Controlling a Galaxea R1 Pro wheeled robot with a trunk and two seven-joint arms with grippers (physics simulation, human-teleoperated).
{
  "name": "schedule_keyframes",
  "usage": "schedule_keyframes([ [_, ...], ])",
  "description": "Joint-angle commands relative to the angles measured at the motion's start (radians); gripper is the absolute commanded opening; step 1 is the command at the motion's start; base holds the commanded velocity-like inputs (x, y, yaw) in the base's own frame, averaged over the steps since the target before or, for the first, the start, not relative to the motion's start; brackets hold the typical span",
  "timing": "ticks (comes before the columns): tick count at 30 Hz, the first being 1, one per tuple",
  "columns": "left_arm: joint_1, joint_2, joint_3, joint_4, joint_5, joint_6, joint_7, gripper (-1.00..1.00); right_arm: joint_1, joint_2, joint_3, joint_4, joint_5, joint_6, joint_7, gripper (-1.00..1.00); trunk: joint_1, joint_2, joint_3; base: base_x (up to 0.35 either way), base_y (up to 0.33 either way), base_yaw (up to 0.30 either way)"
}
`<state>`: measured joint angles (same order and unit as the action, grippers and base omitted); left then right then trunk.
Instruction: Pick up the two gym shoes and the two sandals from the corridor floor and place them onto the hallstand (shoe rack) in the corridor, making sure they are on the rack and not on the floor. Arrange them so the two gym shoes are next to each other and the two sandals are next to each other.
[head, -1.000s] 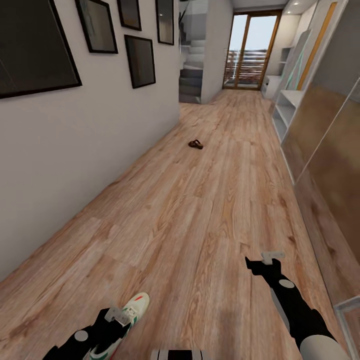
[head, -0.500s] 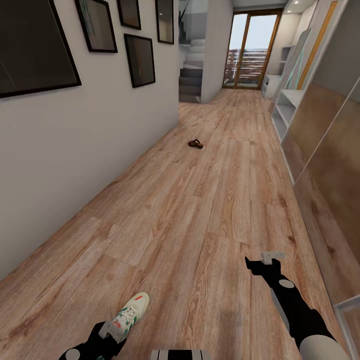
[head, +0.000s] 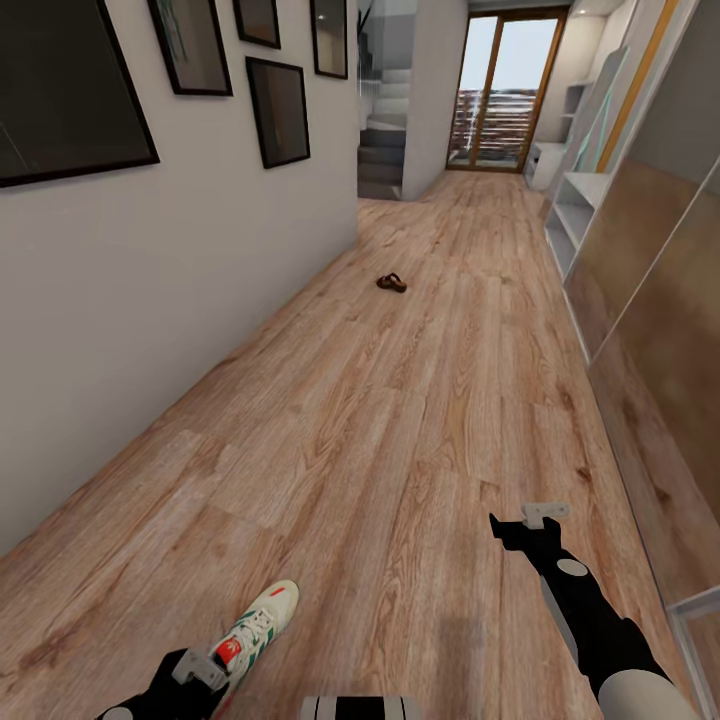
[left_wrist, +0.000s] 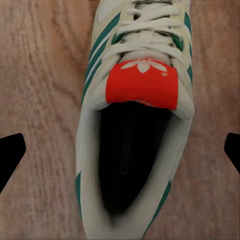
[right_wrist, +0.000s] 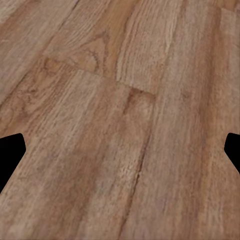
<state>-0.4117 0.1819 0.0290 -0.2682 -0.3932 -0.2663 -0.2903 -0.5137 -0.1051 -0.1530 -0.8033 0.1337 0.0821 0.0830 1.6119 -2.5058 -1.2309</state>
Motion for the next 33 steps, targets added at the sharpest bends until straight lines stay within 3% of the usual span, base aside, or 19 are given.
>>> schedule_keyframes([
  [1, 0.001, 0.005, 0.006, 0.001, -0.005, -0.018, -0.003, 1.0, 0.0, 0.001, -0.004, -0.002, 0.011, 0.005, 0.008, 1.0, 0.0, 0.0, -0.001, 0.0, 0.0, 0.0],
  [11, 0.002, 0.012, 0.012, 0.0, -0.003, -0.047, -0.003, 1.0, 0.0, 0.002, -0.004, -0.002, 0.011, 0.005, 0.008, 1.0, 0.0, 0.0, -0.002, 0.0, 0.0, 0.0],
  [26, 0.002, 0.01, 0.012, -0.005, -0.003, -0.051, -0.003, 1.0, 0.0, 0.002, -0.003, -0.002, 0.011, 0.003, 0.008, 1.0, 0.007, -0.004, -0.074, 0.0, 0.0, 0.0],
  [33, 0.002, 0.012, 0.011, -0.002, -0.003, -0.056, -0.002, 1.0, 0.0, 0.002, -0.003, -0.003, 0.011, 0.003, 0.008, 1.0, 0.007, -0.004, -0.076, 0.0, 0.0, 0.0],
])
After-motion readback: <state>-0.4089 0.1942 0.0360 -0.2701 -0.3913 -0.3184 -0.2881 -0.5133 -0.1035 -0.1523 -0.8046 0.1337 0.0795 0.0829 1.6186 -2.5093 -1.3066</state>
